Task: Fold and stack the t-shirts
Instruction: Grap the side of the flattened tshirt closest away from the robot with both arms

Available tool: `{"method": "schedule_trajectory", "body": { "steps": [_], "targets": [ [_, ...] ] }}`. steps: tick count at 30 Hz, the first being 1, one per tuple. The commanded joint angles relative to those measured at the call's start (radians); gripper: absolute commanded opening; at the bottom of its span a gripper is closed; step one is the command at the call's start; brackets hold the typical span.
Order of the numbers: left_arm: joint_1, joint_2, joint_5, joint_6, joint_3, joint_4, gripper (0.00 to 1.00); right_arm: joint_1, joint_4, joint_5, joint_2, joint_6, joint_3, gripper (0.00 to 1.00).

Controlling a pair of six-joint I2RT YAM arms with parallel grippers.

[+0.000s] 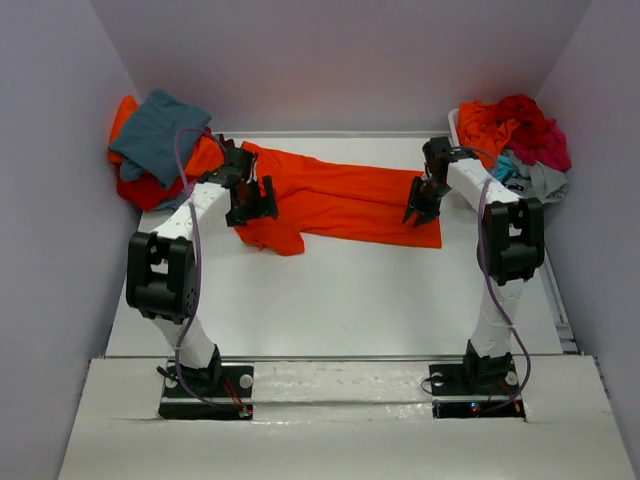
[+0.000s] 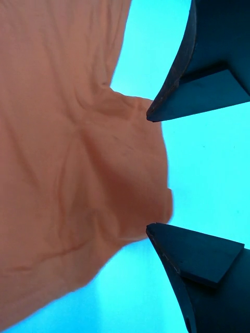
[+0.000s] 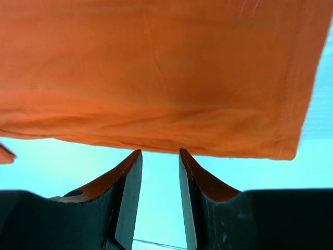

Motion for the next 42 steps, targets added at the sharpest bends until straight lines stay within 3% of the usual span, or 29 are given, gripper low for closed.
{"method": "schedule_trajectory", "body": {
  "steps": [1,12,18,32,42],
  "targets": [
    [-0.007,-0.206,-0.046,-0.039,-0.1,0.03,0.9,0.029,0.069,-0.017,-0.1,-0.001,-0.051,0.4],
    [-0.007,-0.438,0.003,-0.132,-0.402,0.062,0.9,0.047,0.081,-0.022,-0.114,0.007,-0.111,0.4],
    [-0.007,-0.495,0.052,-0.177,-0.532,0.192,0.89,0.057,0.073,-0.022,-0.101,-0.004,-0.107,0.39],
    [0.004,-0.433,0.11,-0.206,-0.632,0.423,0.88,0.057,0.073,-0.014,-0.087,-0.005,-0.113,0.39],
    [0.128,-0.387,0.211,-0.191,-0.669,0.518,0.87,0.057,0.072,-0.013,-0.076,-0.01,-0.107,0.39]
  ]
}}
